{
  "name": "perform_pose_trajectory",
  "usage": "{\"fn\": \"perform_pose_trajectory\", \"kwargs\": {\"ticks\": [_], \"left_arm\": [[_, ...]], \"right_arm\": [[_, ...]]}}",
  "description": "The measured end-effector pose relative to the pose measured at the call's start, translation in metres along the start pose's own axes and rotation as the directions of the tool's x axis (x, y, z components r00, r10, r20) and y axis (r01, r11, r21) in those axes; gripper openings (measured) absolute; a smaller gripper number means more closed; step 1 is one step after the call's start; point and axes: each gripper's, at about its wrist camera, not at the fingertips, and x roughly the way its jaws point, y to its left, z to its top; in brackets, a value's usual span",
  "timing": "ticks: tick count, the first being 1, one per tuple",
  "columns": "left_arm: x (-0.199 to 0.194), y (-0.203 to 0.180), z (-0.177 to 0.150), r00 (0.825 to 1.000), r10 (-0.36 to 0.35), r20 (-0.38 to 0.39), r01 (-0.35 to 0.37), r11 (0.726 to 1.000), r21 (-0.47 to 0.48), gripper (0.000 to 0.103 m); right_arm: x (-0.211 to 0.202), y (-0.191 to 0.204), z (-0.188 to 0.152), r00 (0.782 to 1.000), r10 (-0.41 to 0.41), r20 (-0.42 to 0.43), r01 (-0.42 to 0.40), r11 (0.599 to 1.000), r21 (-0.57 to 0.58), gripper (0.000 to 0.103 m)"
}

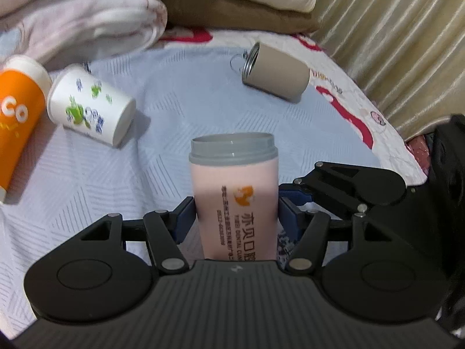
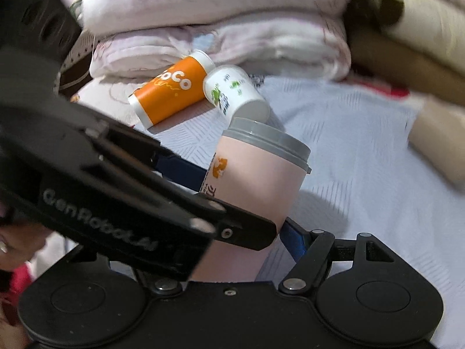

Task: Flip cup upright
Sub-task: 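Rotate the left tool to tip the pink cup rim-up, then set the pink cup upright on the cloth and open the left gripper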

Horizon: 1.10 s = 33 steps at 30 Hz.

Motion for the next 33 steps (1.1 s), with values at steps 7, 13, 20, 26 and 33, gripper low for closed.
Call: {"fn": "perform_pose_trajectory", "kwargs": {"ticks": [7,13,20,26,33], "left_arm": [[-0.005,-0.006,-0.004,0.992,0.037,0.121,-0.045,0.997,0.063,0.06],[0.001,-0.007,0.002,0.979,0.044,0.199,-0.063,0.994,0.094,0.06],[0.02,-0.014,0.023,0.969,0.08,0.234,-0.117,0.982,0.15,0.06],[0.032,-0.024,0.023,0.967,0.103,0.234,-0.149,0.971,0.187,0.06],[0.035,-0.029,0.016,0.966,0.101,0.24,-0.148,0.971,0.189,0.06]], "right_arm": [[0.002,0.008,-0.002,0.984,-0.129,0.121,0.149,0.974,-0.172,0.076],[0.012,0.003,-0.006,0.956,-0.177,0.234,0.242,0.927,-0.288,0.075],[0.028,-0.022,-0.001,0.916,-0.213,0.339,0.318,0.901,-0.295,0.075],[0.036,-0.041,0.0,0.912,-0.212,0.351,0.31,0.917,-0.251,0.075],[0.038,-0.061,0.003,0.925,-0.188,0.329,0.255,0.951,-0.172,0.071]]}}
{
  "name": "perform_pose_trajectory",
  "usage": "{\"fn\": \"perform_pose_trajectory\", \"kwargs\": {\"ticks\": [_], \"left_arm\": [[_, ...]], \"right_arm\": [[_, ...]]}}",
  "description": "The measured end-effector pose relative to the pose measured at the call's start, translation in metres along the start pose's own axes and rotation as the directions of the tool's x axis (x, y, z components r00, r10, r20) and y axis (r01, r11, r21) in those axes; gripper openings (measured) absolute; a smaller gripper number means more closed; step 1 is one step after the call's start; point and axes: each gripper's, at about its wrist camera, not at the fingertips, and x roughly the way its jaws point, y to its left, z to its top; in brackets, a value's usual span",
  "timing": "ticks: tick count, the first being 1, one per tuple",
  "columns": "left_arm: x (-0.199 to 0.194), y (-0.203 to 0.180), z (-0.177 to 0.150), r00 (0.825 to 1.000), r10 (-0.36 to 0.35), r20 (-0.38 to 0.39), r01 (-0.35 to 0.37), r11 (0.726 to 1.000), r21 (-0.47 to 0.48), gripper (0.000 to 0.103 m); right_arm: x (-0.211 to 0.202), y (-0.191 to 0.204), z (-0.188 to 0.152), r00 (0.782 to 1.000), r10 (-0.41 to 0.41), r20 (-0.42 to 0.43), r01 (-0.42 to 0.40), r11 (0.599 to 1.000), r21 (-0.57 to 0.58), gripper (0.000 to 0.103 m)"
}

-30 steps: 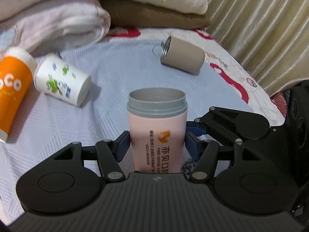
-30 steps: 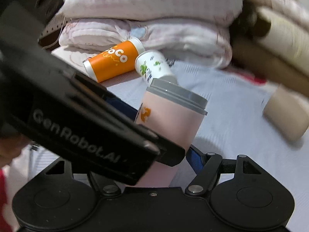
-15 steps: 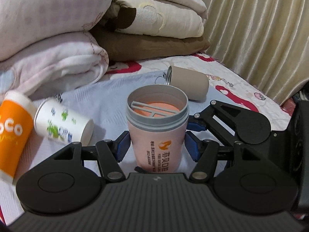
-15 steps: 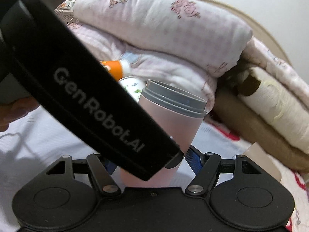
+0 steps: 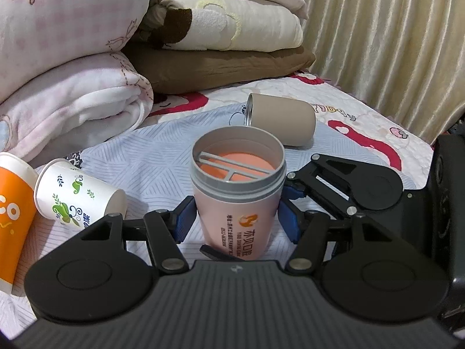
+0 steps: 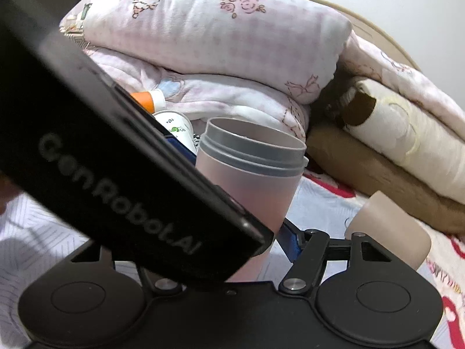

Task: Flip cup upright
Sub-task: 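Set the pink cup upright on the cloth and open the left gripper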

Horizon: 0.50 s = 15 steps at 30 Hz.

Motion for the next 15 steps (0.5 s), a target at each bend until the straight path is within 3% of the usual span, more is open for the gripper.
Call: {"fn": "perform_pose_trajectory", "kwargs": {"ticks": [6,15], "left_arm": [[-0.0016,0.0041,0.0023,0.999,-0.039,-0.021,0.037,0.998,-0.055,0.062],[-0.0094,0.0055,-0.0015,0.999,-0.021,-0.039,0.017,0.994,-0.106,0.069]], "right_arm": [[0.0069,-0.0017,0.0067,1.0,0.007,-0.024,-0.007,1.0,0.016,0.071],[0.0057,-0.0017,0.01,0.999,0.009,-0.032,-0.007,0.998,0.061,0.086]]}}
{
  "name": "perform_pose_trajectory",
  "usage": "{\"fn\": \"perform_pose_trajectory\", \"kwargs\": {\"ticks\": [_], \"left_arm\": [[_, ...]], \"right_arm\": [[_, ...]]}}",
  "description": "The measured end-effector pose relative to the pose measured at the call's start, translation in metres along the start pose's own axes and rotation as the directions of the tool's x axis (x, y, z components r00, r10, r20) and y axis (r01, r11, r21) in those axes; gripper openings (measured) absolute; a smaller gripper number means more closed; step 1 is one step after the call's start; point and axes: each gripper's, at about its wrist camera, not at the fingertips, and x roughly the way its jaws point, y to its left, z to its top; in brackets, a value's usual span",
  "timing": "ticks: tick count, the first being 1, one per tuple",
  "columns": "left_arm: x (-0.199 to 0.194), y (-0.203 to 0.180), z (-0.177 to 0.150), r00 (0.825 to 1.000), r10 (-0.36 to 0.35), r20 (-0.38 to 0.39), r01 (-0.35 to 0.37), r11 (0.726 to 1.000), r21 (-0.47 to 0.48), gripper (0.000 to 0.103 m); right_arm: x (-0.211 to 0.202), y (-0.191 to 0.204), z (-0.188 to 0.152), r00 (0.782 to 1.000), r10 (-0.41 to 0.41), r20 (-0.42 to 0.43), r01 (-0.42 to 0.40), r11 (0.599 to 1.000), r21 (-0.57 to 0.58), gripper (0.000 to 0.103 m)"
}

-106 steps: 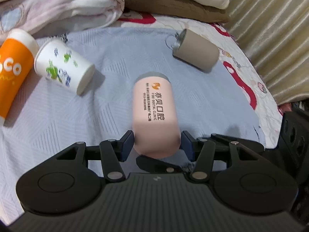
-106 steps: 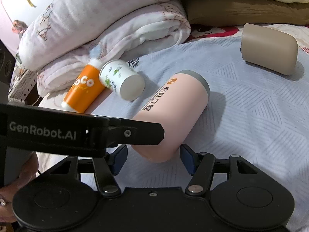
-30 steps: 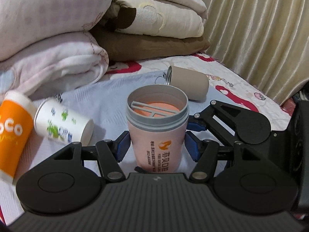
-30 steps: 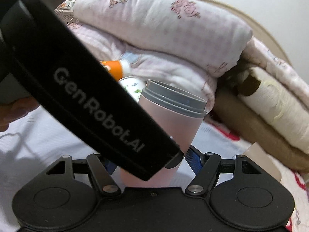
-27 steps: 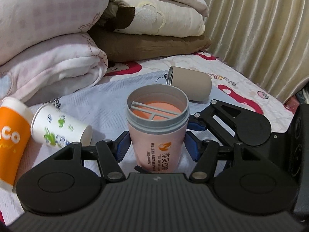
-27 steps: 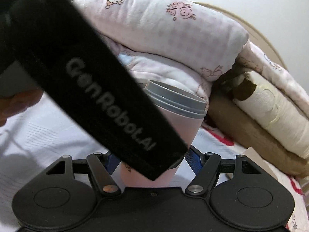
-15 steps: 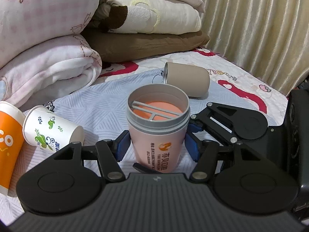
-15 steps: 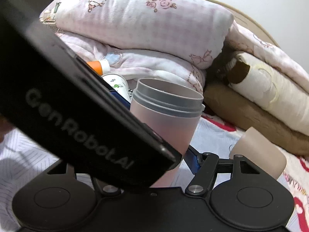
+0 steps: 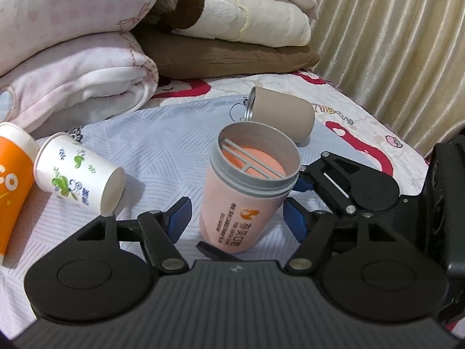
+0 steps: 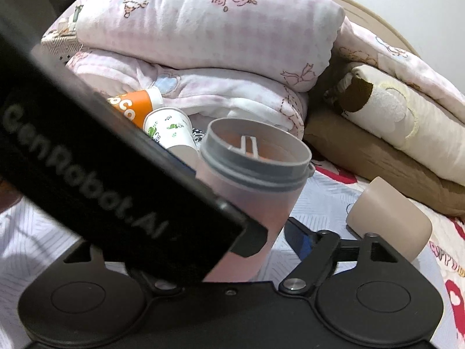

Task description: Flip cup upright

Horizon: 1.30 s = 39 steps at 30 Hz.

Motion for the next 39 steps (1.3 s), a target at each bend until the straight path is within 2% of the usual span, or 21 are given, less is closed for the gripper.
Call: {"fn": "perform_pose_trajectory", "kwargs": {"ticks": [12,18,27,39], "left_arm": [[-0.035,-0.007,-0.013,0.996,0.085,-0.013,-0.085,0.993,-0.076,0.072],[-0.069,-0.014,-0.017,0.99,0.142,0.006,-0.14,0.982,-0.125,0.072],[-0.124,-0.034,-0.016,0.968,0.253,0.006,-0.249,0.958,-0.145,0.072],[-0.193,-0.058,-0.025,0.952,0.306,0.029,-0.296,0.938,-0.183,0.072]], "right_arm": [[-0.03,0.007,-0.01,1.0,-0.007,-0.014,0.008,0.993,0.117,0.089],[-0.066,0.018,-0.016,1.0,-0.007,-0.026,0.011,0.987,0.159,0.089],[-0.118,0.022,-0.003,0.999,-0.034,-0.02,0.037,0.983,0.179,0.089],[-0.189,0.027,0.023,0.998,-0.064,0.025,0.058,0.983,0.173,0.089]]}}
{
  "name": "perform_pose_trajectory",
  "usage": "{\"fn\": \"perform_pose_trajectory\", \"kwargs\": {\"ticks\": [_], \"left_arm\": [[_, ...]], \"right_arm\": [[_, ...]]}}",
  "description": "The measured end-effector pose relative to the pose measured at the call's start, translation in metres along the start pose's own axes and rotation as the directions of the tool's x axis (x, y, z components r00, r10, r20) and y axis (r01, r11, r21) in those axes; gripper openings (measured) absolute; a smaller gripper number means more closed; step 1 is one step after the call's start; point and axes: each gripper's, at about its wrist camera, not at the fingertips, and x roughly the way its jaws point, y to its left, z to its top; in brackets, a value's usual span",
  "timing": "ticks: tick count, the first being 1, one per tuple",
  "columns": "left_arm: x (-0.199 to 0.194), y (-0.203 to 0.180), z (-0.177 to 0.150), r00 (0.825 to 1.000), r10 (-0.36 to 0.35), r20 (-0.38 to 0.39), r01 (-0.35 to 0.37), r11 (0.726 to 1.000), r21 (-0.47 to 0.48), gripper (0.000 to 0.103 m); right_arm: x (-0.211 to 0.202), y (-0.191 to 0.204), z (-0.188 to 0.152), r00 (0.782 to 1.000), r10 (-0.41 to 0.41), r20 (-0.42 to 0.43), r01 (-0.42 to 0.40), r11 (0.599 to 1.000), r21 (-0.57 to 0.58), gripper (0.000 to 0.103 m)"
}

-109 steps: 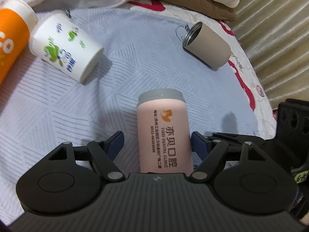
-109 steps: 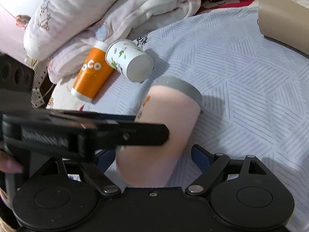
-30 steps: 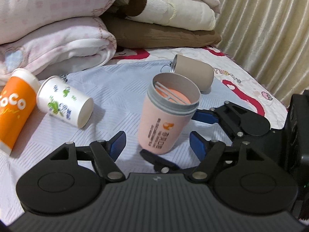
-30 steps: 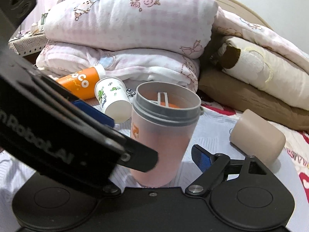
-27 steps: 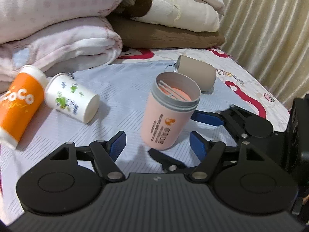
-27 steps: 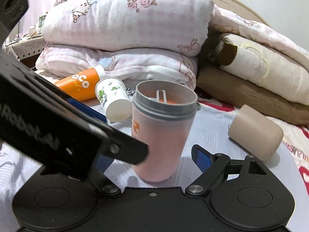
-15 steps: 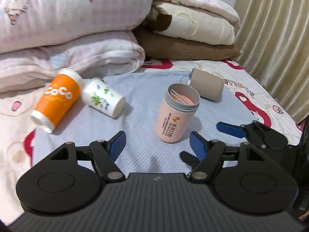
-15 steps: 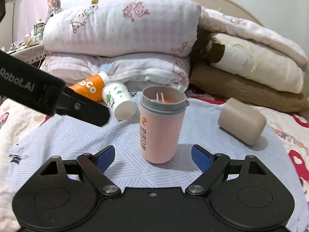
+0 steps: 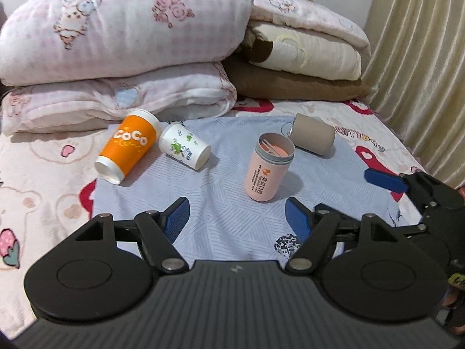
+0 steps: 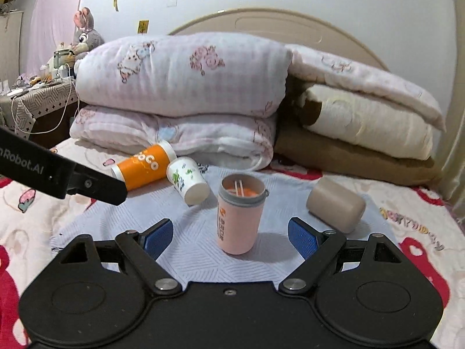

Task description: Flip cup upright

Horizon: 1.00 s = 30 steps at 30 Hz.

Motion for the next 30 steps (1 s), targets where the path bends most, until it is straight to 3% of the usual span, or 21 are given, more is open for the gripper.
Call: {"fn": "perform_pose_trajectory", "kwargs": {"ticks": [10,17,20,23,30], "left_arm": [[-0.038,0.006,-0.019,0.995,0.08,0.059,-0.079,0.997,-0.022,0.074],[-0.046,0.012,-0.037,0.989,0.12,0.084,-0.117,0.993,-0.034,0.075],[-0.046,0.015,-0.042,0.987,0.136,0.085,-0.133,0.99,-0.042,0.079],[-0.046,0.017,-0.046,0.982,0.158,0.105,-0.154,0.987,-0.046,0.09],[-0.045,0.018,-0.05,0.975,0.186,0.119,-0.183,0.983,-0.036,0.097]], "right_arm": [[-0.047,0.003,0.01,0.999,-0.01,0.034,0.009,1.0,0.015,0.089],[-0.058,0.011,0.01,0.998,-0.013,0.053,0.012,1.0,0.01,0.089],[-0.058,0.014,0.009,0.998,-0.018,0.061,0.017,1.0,0.024,0.09],[-0.058,0.015,0.007,0.997,-0.035,0.074,0.032,0.998,0.051,0.103],[-0.055,0.021,0.004,0.996,-0.068,0.055,0.066,0.997,0.035,0.103]]}}
